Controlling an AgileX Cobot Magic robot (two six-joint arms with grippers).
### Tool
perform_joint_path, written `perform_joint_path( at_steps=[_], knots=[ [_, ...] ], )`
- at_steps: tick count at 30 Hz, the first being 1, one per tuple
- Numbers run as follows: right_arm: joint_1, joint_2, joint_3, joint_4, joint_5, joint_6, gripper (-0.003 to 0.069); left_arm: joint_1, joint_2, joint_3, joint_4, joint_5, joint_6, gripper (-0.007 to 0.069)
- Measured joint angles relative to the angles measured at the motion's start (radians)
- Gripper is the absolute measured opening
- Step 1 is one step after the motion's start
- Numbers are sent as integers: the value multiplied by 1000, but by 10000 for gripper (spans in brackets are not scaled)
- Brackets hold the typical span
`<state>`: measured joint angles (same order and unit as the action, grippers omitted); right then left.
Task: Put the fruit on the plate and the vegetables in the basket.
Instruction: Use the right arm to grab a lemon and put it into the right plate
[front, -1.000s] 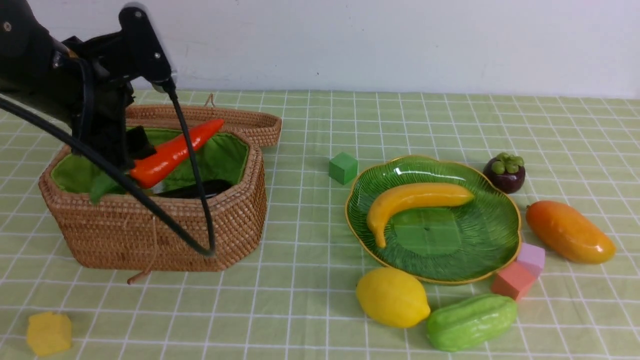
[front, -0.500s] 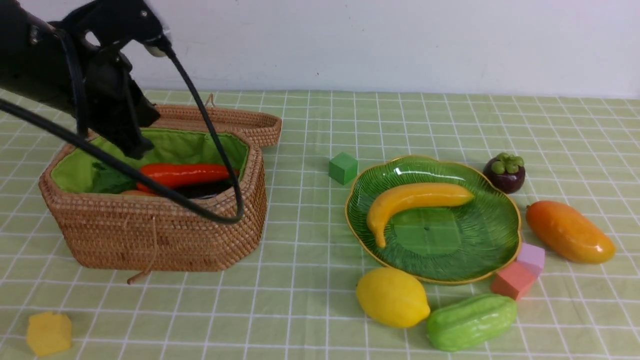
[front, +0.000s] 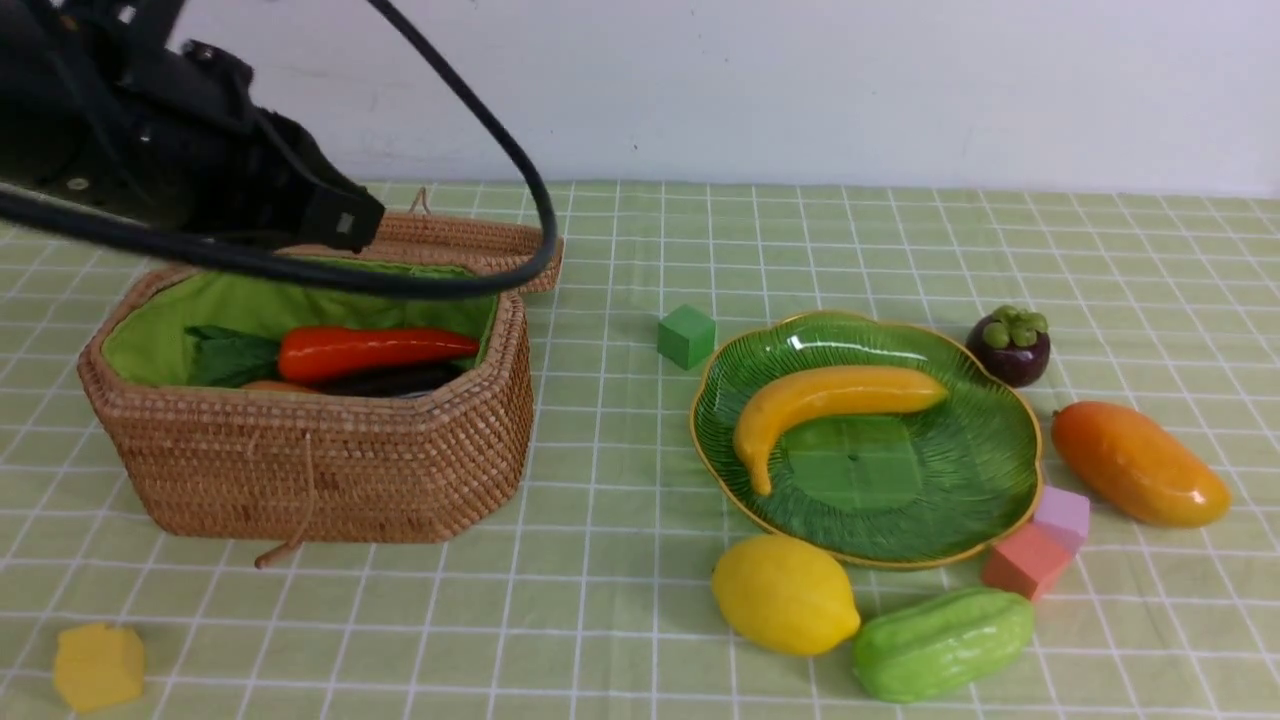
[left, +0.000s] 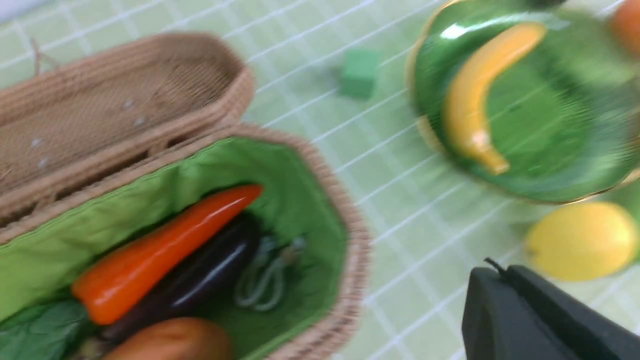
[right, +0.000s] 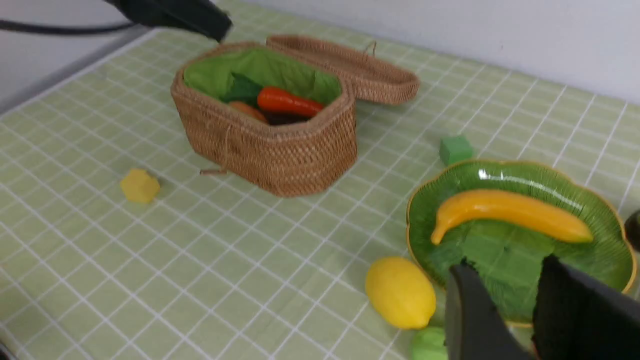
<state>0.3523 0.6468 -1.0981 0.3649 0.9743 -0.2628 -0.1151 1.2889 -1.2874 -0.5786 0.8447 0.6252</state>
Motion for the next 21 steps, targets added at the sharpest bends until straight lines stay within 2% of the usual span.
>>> perform_joint_path(
  at_steps=[9, 16, 21],
  knots=[
    [0, 255, 0, 2, 61, 0, 7, 0, -434, 314, -44, -19, -42, -13],
    [9, 487, -15, 70, 60, -44, -1, 0, -703, 508, -90, 24, -47, -13],
    [112, 626, -87, 74, 82, -94, 1, 0, -823, 579, -100, 7, -49, -13]
  ],
)
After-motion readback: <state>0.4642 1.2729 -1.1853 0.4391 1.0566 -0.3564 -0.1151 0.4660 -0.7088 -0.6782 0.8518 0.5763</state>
